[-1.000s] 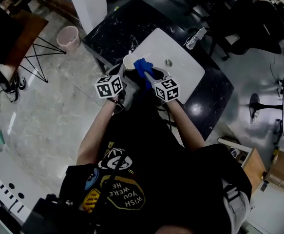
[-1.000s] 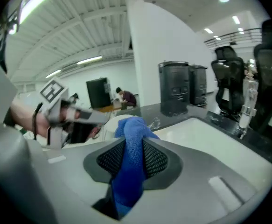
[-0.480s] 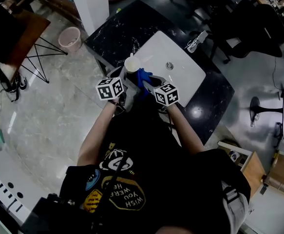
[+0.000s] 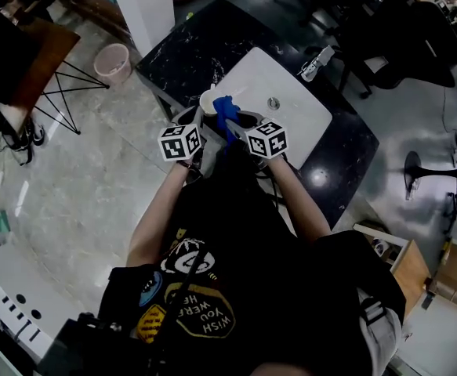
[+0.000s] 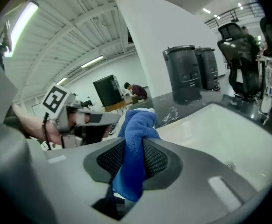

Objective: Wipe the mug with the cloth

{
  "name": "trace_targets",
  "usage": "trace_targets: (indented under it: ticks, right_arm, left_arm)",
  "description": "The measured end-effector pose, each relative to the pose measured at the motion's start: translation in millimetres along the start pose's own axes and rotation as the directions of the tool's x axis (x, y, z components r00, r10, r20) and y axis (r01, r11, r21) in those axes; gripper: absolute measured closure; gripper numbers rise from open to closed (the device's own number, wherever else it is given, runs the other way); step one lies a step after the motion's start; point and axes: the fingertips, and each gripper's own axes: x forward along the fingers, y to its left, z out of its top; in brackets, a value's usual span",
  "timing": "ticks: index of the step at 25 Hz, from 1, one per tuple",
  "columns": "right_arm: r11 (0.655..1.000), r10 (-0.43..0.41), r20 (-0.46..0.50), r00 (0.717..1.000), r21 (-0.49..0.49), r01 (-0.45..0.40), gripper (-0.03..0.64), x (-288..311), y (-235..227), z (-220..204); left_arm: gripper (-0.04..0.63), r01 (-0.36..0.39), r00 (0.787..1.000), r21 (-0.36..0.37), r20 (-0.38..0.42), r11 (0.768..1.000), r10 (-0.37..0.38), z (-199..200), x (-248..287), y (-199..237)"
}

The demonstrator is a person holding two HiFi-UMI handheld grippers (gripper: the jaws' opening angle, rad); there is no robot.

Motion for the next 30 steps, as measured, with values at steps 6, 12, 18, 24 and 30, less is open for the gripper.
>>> trace_targets:
  ticks: [6, 12, 18, 24, 30]
  right_arm:
    - [1.0, -0.012, 0.026, 1.0, -0.026, 0.012, 0.512, -16.8, -10.0, 1.2]
    - [0.991, -0.131, 0.032, 0.991, -0.007, 0.131, 0.512, -0.4, -45.0, 22.7]
    - [0.981, 0.044, -0.147, 0.988, -0.182, -0.071, 0.512, -2.6, 18.1, -45.9]
    - [0.993, -0.114, 0.092, 0.989, 0.002, 0.114, 0.514, -23.2, -50.4, 28.2]
    - [0.993, -0.025, -0.017, 1.0, -0.116, 0.023, 0.514, 6.9, -12.9, 3.2]
  left_arm:
    - [0.592, 0.006, 1.0, -0.002, 0.0, 1.0, -0.006, 1.9, -0.4, 1.4]
    - [0.592, -0.001, 1.0, -0.014, 0.0, 1.0, 0.001, 0.9, 0.8, 3.3]
    - [0.592, 0.014, 1.0, 0.051, -0.015, 0.999, -0.013, 0.3, 0.4, -5.3]
    - [0.592, 0.012, 1.0, 0.067, -0.002, 0.998, -0.012, 5.6, 0.9, -7.2]
    - [0.592, -0.006, 1.0, 0.039, 0.01, 0.999, 0.005, 7.3, 0.7, -6.0]
